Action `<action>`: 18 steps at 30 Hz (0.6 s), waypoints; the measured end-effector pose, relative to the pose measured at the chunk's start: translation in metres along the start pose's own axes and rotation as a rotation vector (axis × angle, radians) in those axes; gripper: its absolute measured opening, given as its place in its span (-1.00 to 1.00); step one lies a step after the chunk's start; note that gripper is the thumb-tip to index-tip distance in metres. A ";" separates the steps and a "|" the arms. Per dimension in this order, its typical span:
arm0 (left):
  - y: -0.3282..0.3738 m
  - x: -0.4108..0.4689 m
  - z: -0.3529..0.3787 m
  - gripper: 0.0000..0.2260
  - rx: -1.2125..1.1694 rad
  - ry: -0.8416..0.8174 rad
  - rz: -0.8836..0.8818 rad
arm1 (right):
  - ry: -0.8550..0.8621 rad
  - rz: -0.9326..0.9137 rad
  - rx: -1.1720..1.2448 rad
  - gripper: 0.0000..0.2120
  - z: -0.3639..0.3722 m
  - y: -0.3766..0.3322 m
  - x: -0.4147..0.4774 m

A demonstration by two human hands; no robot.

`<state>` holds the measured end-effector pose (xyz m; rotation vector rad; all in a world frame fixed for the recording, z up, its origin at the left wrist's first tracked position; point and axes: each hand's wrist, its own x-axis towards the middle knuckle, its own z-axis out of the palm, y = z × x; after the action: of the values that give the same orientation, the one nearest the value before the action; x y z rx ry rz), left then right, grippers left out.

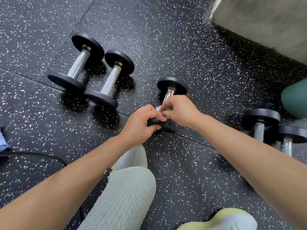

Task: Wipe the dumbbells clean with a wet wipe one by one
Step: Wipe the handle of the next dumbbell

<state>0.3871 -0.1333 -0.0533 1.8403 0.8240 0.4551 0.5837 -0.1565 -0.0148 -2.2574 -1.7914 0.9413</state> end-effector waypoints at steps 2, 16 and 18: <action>0.001 0.001 -0.001 -0.69 0.032 0.001 0.001 | -0.076 -0.040 0.015 -0.92 0.001 -0.001 -0.010; 0.002 0.003 0.001 -0.73 0.061 -0.035 0.030 | 0.075 -0.148 -0.052 -0.92 0.009 0.010 -0.015; 0.002 0.003 0.001 -0.72 0.052 -0.040 0.023 | 0.063 -0.170 -0.044 -0.92 0.008 0.013 -0.015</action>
<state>0.3904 -0.1326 -0.0517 1.9030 0.7948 0.4132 0.5887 -0.1763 -0.0208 -2.0926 -1.9577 0.7993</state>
